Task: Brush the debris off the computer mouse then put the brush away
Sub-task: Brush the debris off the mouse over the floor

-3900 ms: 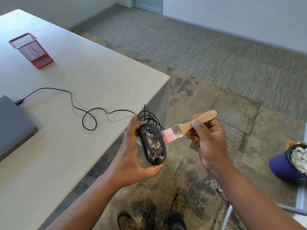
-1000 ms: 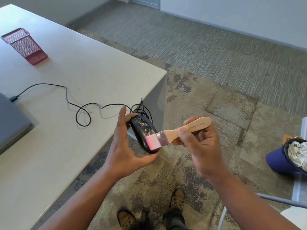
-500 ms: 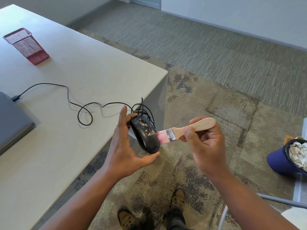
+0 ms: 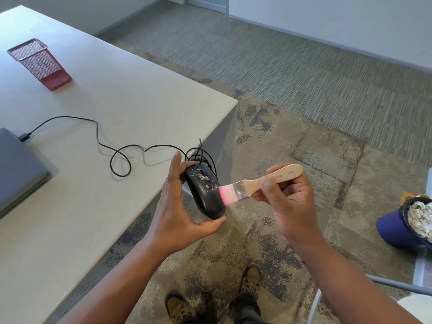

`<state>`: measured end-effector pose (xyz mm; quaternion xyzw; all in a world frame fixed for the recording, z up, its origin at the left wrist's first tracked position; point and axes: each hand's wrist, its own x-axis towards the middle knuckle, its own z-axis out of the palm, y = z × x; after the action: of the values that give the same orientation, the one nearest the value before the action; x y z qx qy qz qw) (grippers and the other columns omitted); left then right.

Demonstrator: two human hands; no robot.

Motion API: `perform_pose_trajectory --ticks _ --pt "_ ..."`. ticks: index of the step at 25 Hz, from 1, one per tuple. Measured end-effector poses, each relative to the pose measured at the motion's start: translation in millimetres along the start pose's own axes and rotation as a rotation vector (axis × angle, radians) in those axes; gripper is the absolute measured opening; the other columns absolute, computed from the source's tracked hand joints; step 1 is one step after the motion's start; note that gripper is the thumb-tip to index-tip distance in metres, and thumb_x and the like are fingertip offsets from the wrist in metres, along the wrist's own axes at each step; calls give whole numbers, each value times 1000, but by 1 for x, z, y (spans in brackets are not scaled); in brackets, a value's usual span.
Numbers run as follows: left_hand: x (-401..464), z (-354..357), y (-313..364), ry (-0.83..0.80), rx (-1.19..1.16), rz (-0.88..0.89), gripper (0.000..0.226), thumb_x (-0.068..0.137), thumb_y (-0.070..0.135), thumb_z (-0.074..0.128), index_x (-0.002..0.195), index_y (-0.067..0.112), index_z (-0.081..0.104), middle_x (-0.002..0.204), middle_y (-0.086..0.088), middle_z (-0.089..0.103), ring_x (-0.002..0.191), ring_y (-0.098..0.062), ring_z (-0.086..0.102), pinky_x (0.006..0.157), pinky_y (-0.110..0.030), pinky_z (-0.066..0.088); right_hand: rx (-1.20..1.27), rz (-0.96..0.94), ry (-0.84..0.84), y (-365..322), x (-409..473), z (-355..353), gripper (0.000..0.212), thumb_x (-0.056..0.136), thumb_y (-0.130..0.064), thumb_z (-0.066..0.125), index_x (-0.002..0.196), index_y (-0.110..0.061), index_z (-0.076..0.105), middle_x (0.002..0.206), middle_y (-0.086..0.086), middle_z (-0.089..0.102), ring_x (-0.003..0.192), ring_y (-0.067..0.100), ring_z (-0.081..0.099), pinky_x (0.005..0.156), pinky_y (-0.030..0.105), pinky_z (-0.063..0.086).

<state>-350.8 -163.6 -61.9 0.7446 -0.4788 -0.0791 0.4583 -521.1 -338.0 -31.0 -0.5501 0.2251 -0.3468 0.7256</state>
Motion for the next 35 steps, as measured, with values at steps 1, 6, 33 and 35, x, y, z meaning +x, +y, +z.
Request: perform_pose_trajectory --ticks 1,6,33,35 --pt "0 -1 0 -5 -4 -6 147 66 49 95 172 18 -2 159 6 43 146 -22 50 121 -46 43 -18 14 23 0 2 -3 20 93 -12 74 95 -32 69 89 -3 71 81 17 72 70 26 61" --pt "-3 0 2 -33 -23 -33 146 66 51 94 171 24 -3 158 2 43 146 -23 50 123 -41 41 33 45 94 1 4 -3 17 90 -16 79 97 -28 70 87 11 73 72 21 74 66 29 61" --pt "-2 -5 -1 -52 -70 -39 144 65 46 96 170 6 6 160 -10 44 148 -22 49 124 -33 37 129 125 -224 -15 26 -2 10 91 -19 78 98 -22 72 121 20 74 94 26 76 86 29 59" --pt "-2 -5 -1 -60 -65 -37 143 65 47 96 170 10 6 161 -9 44 149 -21 48 124 -30 35 71 73 -250 -15 24 2 9 92 -20 74 100 -22 74 120 18 75 98 28 76 88 32 59"
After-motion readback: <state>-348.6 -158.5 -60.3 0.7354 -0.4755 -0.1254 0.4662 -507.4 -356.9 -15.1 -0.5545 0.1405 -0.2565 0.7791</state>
